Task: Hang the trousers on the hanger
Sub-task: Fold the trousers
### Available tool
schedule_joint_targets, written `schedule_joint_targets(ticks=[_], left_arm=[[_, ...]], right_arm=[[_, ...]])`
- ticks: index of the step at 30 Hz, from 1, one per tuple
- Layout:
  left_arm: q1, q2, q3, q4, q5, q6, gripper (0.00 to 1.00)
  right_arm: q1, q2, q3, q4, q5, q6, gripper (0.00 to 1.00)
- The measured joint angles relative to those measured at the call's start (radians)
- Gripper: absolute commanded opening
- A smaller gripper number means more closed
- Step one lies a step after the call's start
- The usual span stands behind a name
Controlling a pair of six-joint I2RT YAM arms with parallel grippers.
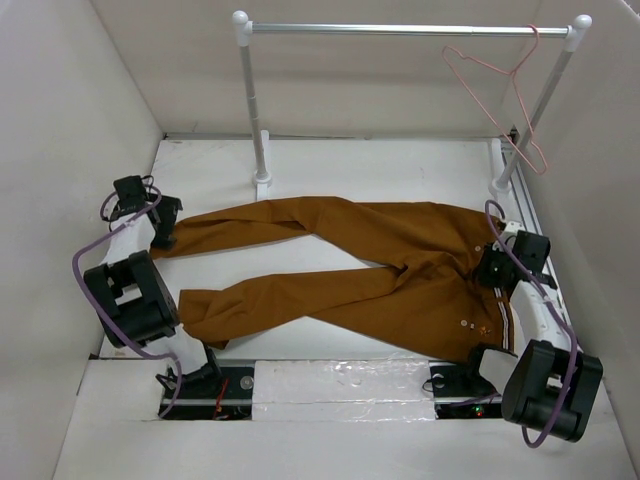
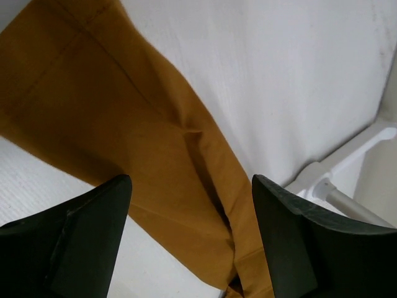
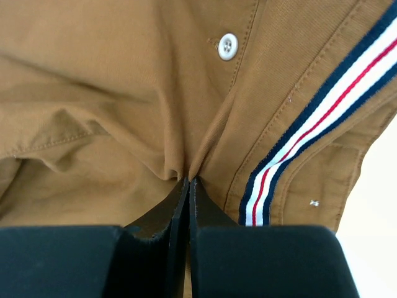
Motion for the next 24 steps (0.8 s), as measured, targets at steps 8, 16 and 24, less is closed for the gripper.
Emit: schedule_joint_targets(ticks=[8, 16, 24], left_arm=[[-0.011, 0.146, 0.162, -0.072, -0.117, 0.004, 0.68], [-0.018, 0.295, 0.249, -0.117, -0.168, 0.018, 0.39], [-0.026, 0.32, 0.251, -0.128, -0.172, 0.04, 0.0]], right_arm=[[0.0, 0.001, -0.021, -0.002, -0.029, -0.031, 0.04], [0.0, -0.003, -0.021, -0.018, -0.037, -0.055, 0.04], [-0.001, -0.004, -0.019, -0.022, -0.043, -0.054, 0.03]])
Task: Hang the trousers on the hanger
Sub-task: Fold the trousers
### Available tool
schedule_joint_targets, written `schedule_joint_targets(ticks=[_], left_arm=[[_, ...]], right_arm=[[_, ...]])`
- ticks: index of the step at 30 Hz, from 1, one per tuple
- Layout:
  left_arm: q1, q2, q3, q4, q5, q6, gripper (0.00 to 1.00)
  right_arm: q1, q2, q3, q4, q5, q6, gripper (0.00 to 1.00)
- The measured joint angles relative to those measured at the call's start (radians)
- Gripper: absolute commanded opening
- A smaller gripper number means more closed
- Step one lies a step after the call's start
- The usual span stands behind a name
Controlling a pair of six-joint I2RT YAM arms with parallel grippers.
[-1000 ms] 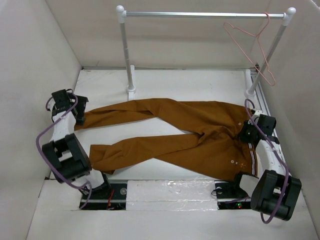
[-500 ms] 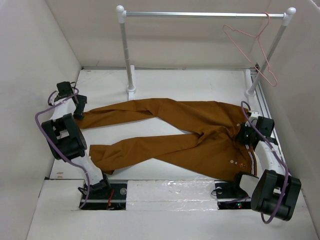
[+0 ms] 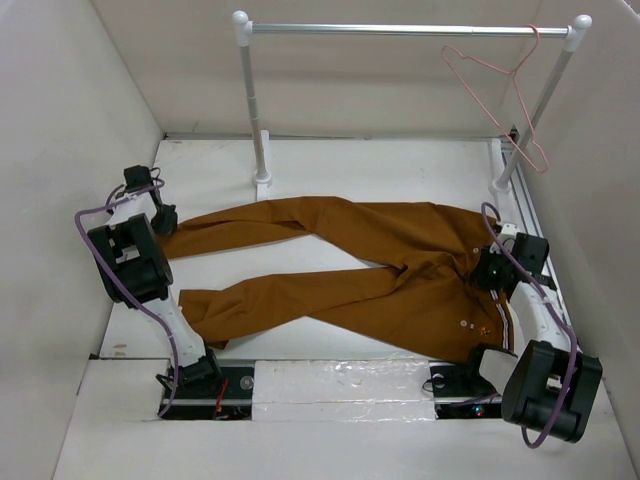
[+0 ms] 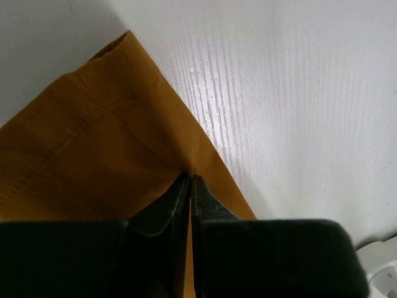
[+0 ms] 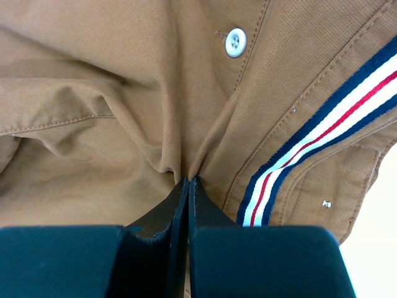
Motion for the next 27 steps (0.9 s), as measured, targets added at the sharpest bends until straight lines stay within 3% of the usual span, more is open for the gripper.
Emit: schedule_joint_targets(ticks=[6, 11, 17, 19, 23, 27], left_arm=[[-0.008, -0.007, 0.005, 0.015, 0.036, 0.001, 0.0], [-0.085, -0.039, 0.231, -0.021, 0.106, -0.032, 0.0], [-0.183, -0.323, 0.347, 0.074, 0.198, -0.099, 0.0], [-0.161, -0.453, 0.292, 0.122, 0.197, -0.107, 0.0], [-0.045, -0.669, 0.027, 0.197, 0.178, -0.115, 0.0], [0.065, -0.674, -0.241, 0.261, 0.183, -0.113, 0.0]], right_arm=[[-0.007, 0.018, 0.019, -0.001, -0.034, 0.034, 0.0], [-0.007, 0.055, 0.079, -0.014, -0.07, 0.074, 0.0], [-0.016, 0.082, 0.124, -0.015, -0.127, 0.098, 0.0], [-0.022, 0.08, 0.124, -0.017, -0.139, 0.102, 0.0], [-0.048, 0.06, 0.121, -0.031, -0.14, 0.1, 0.0], [-0.061, 0.039, 0.117, -0.061, -0.118, 0.089, 0.0]])
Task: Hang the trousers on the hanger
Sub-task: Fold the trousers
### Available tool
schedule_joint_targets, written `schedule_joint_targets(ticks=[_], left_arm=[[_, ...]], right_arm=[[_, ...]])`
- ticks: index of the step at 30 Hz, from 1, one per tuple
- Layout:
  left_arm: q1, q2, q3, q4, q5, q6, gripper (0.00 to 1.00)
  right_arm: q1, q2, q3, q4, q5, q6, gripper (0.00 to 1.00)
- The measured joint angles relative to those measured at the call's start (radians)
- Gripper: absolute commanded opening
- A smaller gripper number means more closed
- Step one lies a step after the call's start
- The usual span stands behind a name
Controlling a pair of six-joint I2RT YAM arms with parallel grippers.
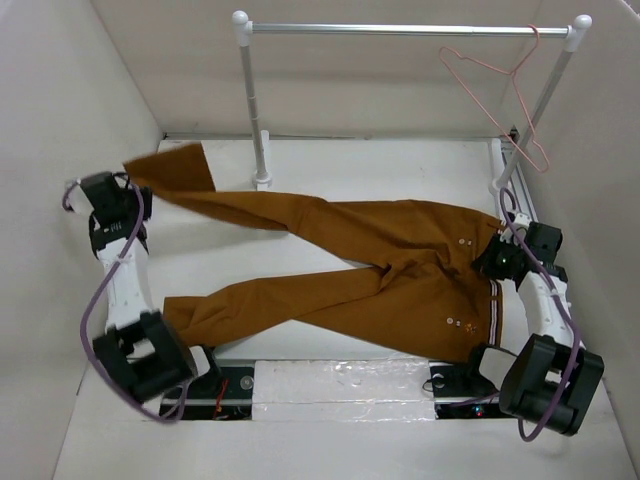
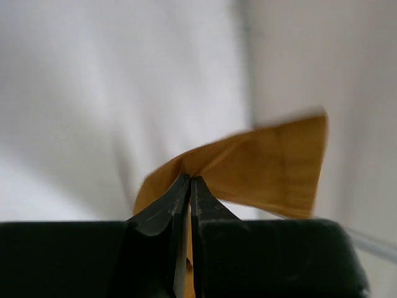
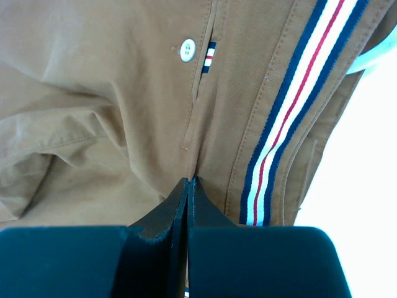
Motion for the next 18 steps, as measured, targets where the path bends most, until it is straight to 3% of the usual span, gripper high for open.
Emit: schedule_joint_targets(ticks=[3, 6, 13, 18], left_arm=[[0.12, 0.15, -0.163, 0.04, 0.073, 0.011, 0.0], [0.218, 0.287, -0.196, -0.026, 0.093, 0.066, 0.0], [0.22, 0.299, -0.149, -0.089, 0.069, 0.104, 0.0], [0.175, 0.301, -0.116, -0.122, 0.064, 0.08, 0.0]], right_arm=[[-0.006, -0.01, -0.001, -0.022, 0.034, -0.012, 0.0], [-0.024, -0.006, 0.0, -0.032, 0.077, -0.021, 0.0], [-0.117, 0.063, 0.055, -0.066, 0.135, -0.027, 0.0], [-0.288, 0.149, 0.096, -0.057, 0.102, -0.013, 0.0]])
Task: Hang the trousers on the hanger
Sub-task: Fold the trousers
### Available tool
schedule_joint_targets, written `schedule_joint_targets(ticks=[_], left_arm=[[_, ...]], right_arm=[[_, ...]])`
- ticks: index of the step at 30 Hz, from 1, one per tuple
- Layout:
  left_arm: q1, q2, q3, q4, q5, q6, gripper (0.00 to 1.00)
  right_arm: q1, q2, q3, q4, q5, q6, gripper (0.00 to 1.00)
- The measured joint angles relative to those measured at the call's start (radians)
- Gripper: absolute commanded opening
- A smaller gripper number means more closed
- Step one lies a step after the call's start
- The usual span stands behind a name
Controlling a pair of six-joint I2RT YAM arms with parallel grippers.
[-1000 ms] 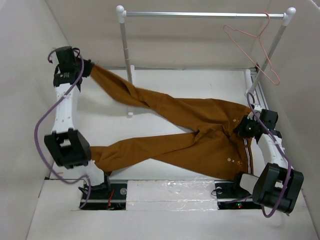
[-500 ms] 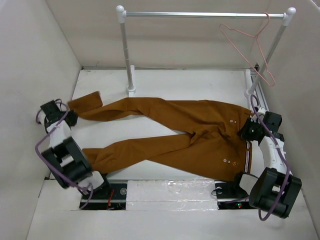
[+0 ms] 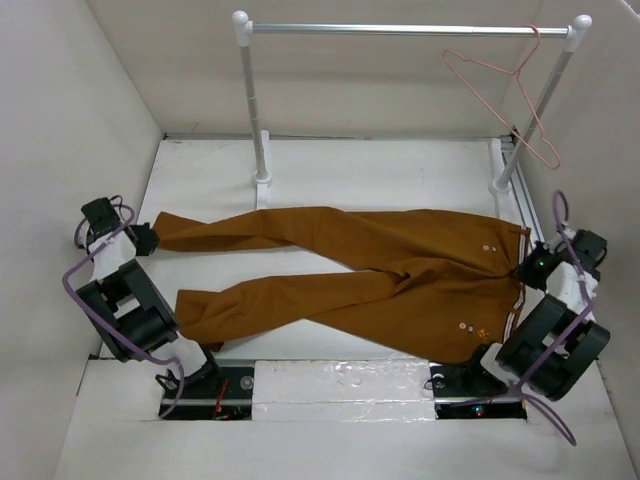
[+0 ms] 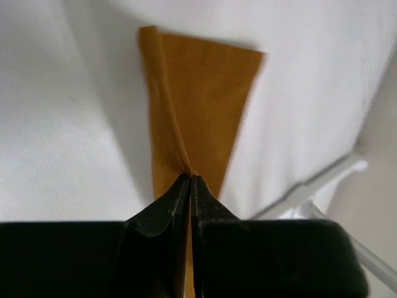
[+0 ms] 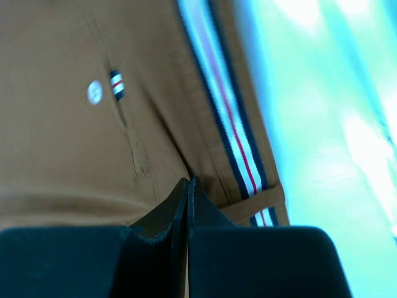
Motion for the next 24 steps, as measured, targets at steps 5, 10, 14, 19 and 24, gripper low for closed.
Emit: schedule_joint_targets(ticks=[5, 10, 14, 19, 24], left_arm=[[-0.152, -0.004, 0.133, -0.008, 0.014, -0.042, 0.0], [-0.201, -0.131, 0.158, 0.028, 0.049, -0.077, 0.0], [-0.199, -0.273, 0.099, 0.074, 0.073, -0.109, 0.0], [-0.199, -0.352, -0.037, 0.145, 0.14, -0.166, 0.0], [-0.199, -0.363, -0.062, 0.109, 0.151, -0.145, 0.0]], right_arm=[[-0.154, 0.065, 0.001, 0.011, 0.0, 0.058, 0.12], [-0.131, 0.06, 0.066, -0.052, 0.108, 0.06, 0.64], [-0.018, 0.034, 0.185, -0.09, 0.18, 0.066, 0.36], [0.519, -0.08, 0.28, 0.04, 0.255, 0.065, 0.0], [0.929, -0.068, 0.168, 0.272, 0.22, 0.02, 0.03]])
